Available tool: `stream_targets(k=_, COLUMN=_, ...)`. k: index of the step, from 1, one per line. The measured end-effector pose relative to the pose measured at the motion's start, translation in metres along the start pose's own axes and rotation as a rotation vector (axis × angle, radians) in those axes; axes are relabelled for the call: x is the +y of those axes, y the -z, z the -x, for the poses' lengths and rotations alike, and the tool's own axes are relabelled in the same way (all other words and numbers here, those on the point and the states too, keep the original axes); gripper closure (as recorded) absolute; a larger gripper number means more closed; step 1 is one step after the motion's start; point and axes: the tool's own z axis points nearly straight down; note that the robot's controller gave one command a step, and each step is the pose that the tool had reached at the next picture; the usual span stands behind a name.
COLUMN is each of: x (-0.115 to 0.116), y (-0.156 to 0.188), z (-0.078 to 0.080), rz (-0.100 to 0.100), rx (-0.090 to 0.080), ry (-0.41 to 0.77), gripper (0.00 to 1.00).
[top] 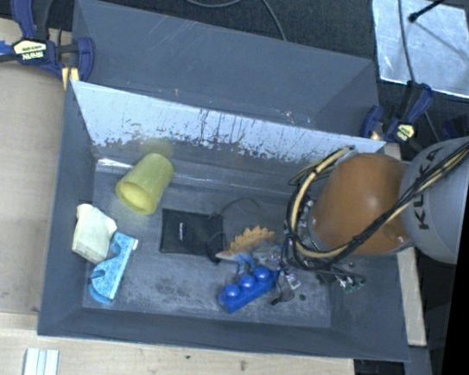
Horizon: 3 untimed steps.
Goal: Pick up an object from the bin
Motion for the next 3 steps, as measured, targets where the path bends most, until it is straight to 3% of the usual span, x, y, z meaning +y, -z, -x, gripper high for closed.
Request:
stream_targets(k=1, x=0.0, y=0.0, z=0.0, rz=0.0, rx=0.0, ry=0.0, gripper=1.0)
stream_targets(k=2, x=0.013, y=0.127, z=0.013, rz=-0.001, rx=-0.003, ry=-0.003, gripper=1.0)
stream_targets(k=3, x=0.013, y=0.127, z=0.013, rz=-0.001, rx=-0.003, ry=-0.003, gripper=1.0)
